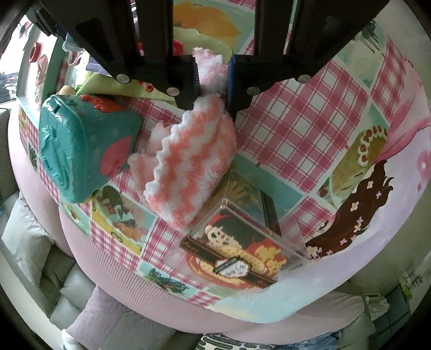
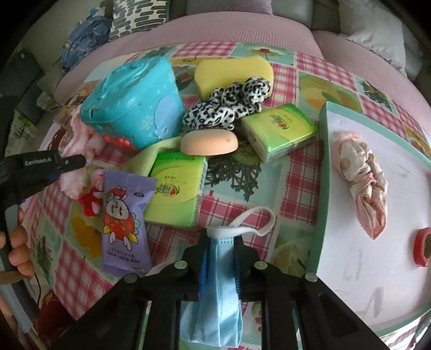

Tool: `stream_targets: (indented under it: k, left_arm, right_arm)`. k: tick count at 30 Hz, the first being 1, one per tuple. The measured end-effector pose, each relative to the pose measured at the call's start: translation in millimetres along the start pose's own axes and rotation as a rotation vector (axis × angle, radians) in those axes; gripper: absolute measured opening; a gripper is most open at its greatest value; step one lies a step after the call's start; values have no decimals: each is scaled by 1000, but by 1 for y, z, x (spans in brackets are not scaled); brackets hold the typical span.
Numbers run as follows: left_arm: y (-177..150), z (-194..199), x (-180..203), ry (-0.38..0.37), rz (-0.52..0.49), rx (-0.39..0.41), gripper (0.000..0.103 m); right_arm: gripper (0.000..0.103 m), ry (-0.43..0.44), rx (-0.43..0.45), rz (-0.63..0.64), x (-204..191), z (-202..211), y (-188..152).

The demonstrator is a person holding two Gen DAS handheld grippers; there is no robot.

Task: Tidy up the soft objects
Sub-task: 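Lift the towel and mask and carry both over the white tray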

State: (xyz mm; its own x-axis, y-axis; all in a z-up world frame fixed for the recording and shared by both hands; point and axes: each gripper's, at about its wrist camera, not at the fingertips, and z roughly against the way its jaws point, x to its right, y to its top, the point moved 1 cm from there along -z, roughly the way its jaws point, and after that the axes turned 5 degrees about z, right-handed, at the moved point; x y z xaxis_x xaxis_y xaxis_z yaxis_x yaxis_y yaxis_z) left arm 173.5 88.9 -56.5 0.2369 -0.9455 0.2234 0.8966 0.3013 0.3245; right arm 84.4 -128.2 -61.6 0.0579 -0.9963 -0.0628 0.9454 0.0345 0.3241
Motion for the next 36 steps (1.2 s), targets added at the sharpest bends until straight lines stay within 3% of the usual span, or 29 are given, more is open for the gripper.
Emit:
stream_targets:
  k: [22, 29, 36]
  left_arm:
    - [4, 82, 12, 3, -72, 316, 15]
    - [-3, 121, 29, -45, -127, 457, 15]
    - [-19, 163, 56, -151, -221, 597, 15]
  right_arm:
    - [13, -19, 119, -54, 26, 37, 10]
    - [13, -21, 179, -88, 35, 52, 11]
    - [13, -40, 229, -137, 52, 70, 9]
